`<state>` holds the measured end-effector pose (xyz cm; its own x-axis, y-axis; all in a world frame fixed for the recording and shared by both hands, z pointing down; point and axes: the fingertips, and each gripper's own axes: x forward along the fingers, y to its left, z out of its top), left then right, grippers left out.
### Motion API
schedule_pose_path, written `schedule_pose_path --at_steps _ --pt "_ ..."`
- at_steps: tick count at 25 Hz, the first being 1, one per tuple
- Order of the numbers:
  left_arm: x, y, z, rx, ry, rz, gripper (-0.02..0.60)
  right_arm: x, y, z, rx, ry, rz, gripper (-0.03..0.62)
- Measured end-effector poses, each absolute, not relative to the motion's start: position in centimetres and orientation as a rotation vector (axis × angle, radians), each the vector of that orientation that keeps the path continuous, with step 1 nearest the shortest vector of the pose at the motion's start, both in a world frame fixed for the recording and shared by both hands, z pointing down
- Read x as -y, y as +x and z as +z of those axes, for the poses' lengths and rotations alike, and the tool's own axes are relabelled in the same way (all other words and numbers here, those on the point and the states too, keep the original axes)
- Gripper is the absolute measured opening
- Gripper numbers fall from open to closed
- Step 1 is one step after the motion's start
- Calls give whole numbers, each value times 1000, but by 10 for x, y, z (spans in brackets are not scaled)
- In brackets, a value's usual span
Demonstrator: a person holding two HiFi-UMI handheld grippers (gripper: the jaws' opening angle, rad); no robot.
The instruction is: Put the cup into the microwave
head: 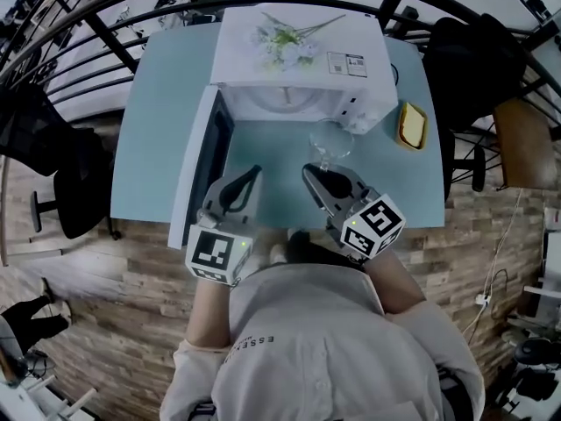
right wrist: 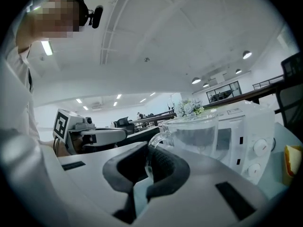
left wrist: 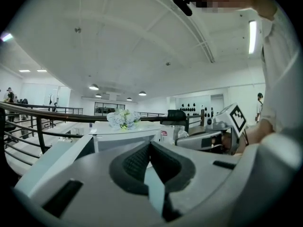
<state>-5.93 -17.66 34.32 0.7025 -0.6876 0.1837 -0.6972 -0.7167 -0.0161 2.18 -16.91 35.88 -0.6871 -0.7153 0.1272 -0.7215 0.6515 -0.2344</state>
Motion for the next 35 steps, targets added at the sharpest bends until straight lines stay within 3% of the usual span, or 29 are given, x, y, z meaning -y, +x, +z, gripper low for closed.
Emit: schedule_pose_path --at_steps 17,35 --pt "253 -43 392 1269 2717 251 2 276 18 442 2872 891 480 18" --pt "284 -43 441 1320 2684 274 2 349 3 498 2879 862 330 18"
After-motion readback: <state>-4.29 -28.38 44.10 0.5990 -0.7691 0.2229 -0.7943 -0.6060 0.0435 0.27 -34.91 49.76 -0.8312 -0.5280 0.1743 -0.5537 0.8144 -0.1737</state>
